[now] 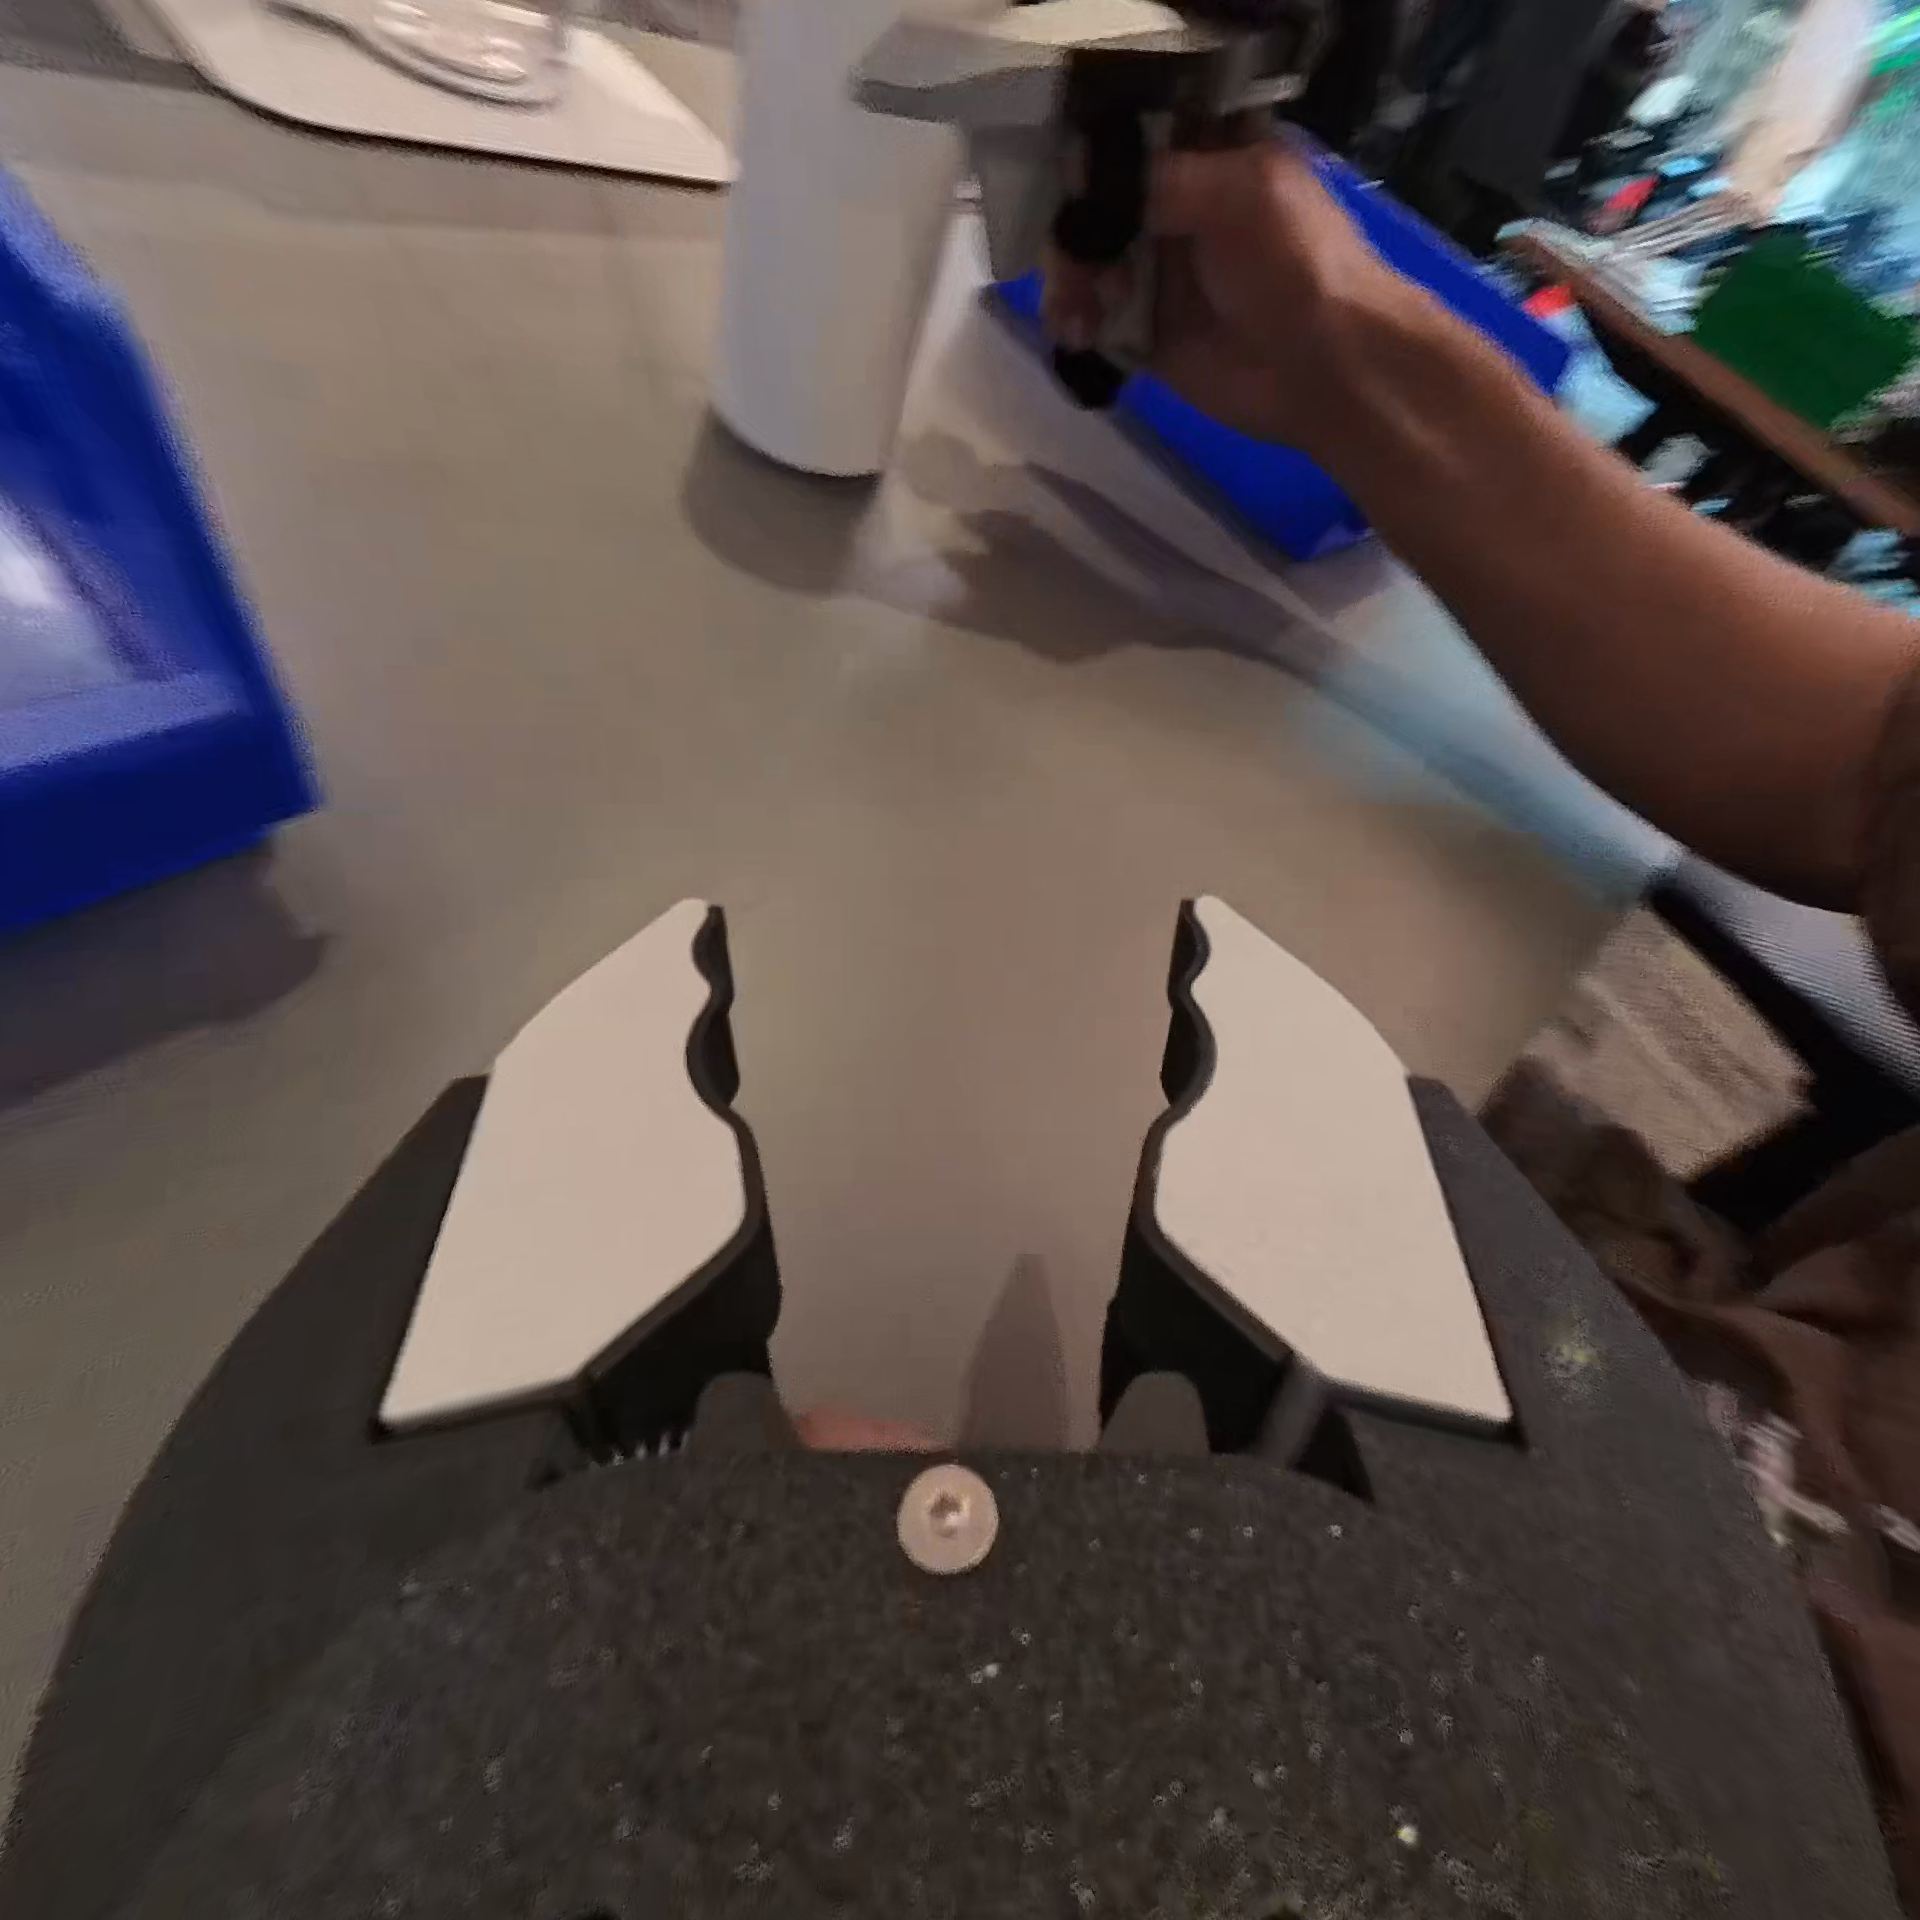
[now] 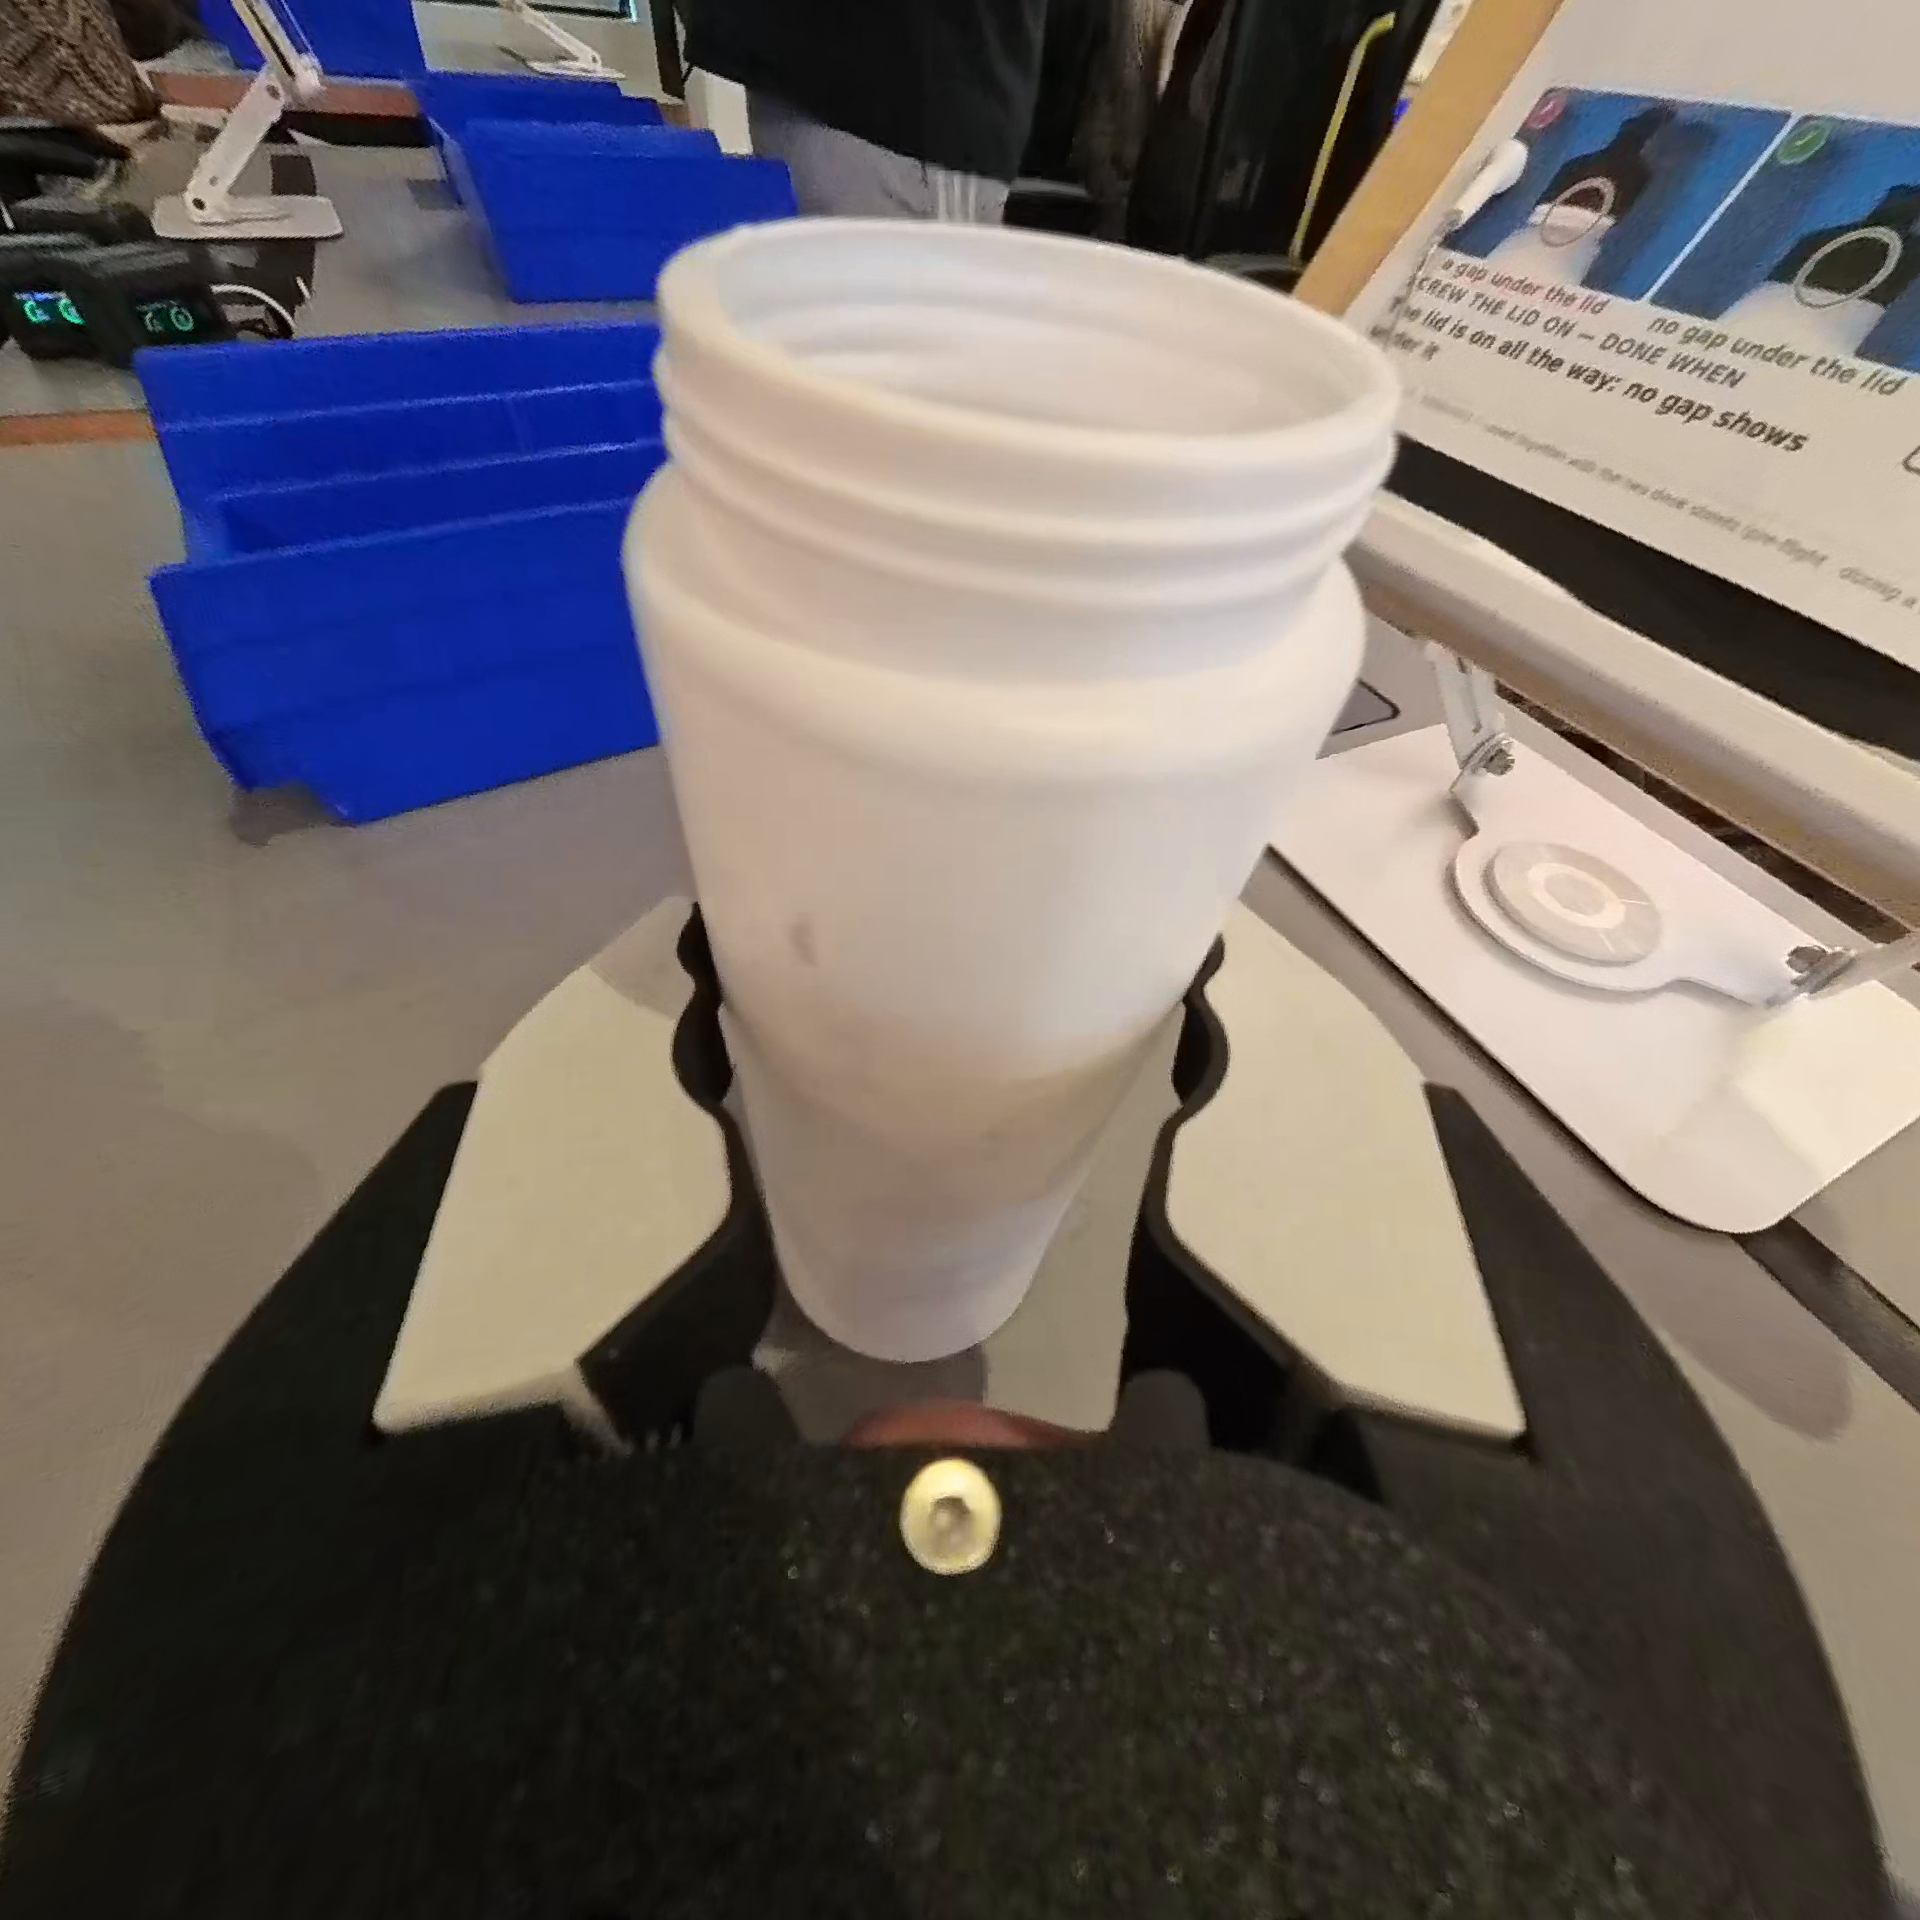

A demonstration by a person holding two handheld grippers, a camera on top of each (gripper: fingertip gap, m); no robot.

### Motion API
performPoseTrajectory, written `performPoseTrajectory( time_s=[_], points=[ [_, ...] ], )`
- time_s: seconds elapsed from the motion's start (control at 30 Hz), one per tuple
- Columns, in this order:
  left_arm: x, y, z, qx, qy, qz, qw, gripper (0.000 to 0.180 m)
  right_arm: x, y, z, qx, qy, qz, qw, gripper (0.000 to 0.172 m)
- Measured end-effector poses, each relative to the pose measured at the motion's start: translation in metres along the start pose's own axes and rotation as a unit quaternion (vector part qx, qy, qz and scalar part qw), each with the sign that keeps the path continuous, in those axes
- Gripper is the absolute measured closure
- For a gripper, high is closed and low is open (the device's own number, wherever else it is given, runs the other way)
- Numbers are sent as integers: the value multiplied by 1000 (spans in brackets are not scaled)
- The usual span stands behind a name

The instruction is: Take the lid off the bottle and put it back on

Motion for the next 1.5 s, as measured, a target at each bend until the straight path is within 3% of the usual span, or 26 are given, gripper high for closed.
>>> performPoseTrajectory(
  time_s=[0.17, 0.27, 0.37, 0.43, 0.67, 0.73, 0.8, 0.93, 1.07, 1.23, 1.4, 1.5],
  points=[
    [35, -8, 74, 195, -33, 19, 980, 97, -2, -4, 5, 13, -10, -1, 1000, 86],
    [56, 7, 108, 267, -38, 39, 962, 97, -3, -5, 5, 12, -3, -13, 1000, 87],
    [64, 28, 127, 287, -47, 52, 955, 114, -3, -2, 7, 17, 0, -16, 1000, 87],
    [66, 32, 129, 286, -53, 50, 956, 158, -3, -2, 7, 14, 0, -9, 1000, 87],
    [56, 15, 134, 324, -67, 39, 943, 173, -4, -3, 8, 26, 1, -9, 1000, 87],
    [58, 13, 129, 305, -74, 40, 949, 162, -4, -4, 8, 26, 3, -9, 1000, 87],
    [69, 2, 119, 285, -73, 30, 955, 127, -4, -4, 8, 26, 3, -10, 1000, 87],
    [115, -38, 126, 263, -71, 21, 962, 103, -3, -1, 9, 26, 1, -7, 1000, 87],
    [155, -40, 201, 280, -135, 6, 951, 102, -3, -1, 9, 27, 3, -8, 1000, 87],
    [154, 4, 314, 384, -190, 16, 903, 86, -3, -1, 9, 26, 4, -8, 1000, 87],
    [135, 35, 359, 443, -205, 102, 867, 79, -4, -3, 9, 27, 7, -11, 1000, 88],
    [128, 43, 372, 448, -229, 129, 855, 83, -5, -4, 10, 30, 8, -10, 999, 88]
  ],
)
Point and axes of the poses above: each gripper's, where its closed fingertips meet, y out along the fingers, x out of its top, z = x × y across the jaws, the point moved 1 cm from there along -y, back along the fingers, and after that the axes turned 10 degrees about z, right-handed, at the moved point
